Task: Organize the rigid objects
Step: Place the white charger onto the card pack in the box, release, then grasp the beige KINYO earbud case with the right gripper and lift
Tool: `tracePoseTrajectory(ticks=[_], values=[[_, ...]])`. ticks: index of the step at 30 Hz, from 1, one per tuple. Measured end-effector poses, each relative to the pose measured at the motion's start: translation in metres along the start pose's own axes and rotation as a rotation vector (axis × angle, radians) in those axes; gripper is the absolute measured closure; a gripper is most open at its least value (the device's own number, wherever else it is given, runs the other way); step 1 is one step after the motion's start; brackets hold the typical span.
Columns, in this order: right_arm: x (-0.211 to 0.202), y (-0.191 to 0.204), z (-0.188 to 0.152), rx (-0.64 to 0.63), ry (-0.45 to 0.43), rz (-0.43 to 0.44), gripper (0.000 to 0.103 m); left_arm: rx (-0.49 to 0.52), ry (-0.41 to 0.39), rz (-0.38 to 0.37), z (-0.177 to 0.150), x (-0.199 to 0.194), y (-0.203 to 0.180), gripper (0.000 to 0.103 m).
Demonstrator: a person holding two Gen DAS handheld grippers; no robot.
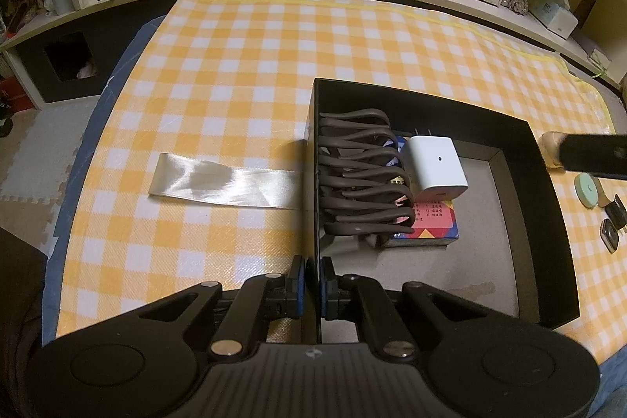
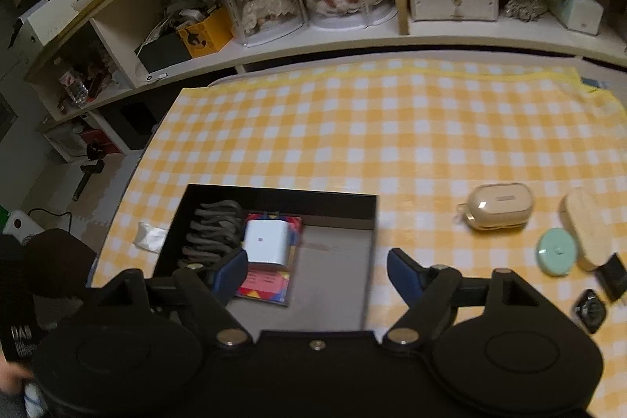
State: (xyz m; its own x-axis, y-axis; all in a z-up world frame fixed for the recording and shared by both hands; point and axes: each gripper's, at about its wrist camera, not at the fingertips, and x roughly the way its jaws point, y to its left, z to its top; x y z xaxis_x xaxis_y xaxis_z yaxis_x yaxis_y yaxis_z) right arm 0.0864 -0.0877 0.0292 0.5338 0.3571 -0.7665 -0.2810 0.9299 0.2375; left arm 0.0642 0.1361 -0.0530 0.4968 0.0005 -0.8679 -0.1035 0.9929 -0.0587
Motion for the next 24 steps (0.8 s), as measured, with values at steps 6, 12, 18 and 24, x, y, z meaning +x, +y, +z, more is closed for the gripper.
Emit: tracePoseTrajectory(ticks=[6,12,18,24], values=[[-0.017,-0.013,-0.009,-0.026,-0.046,-0.016,0.008,-0.003,0.0,0.003,0.0,0.0,0.0,0.096],[-0.032,-0.026,-0.016,-0.018,-0.121,-0.022,0.0,-0.002,0.001,0.005,0.0,-0.001,0.001,0.096],[-0.033,-0.048,-0.015,-0.019,-0.169,-0.068,0.0,0.001,0.0,0.007,0.0,-0.001,0.003,0.096],[-0.012,-0.089,-0.012,0.009,-0.16,-0.154,0.0,0.004,-0.001,0.012,0.001,-0.002,0.008,0.095]])
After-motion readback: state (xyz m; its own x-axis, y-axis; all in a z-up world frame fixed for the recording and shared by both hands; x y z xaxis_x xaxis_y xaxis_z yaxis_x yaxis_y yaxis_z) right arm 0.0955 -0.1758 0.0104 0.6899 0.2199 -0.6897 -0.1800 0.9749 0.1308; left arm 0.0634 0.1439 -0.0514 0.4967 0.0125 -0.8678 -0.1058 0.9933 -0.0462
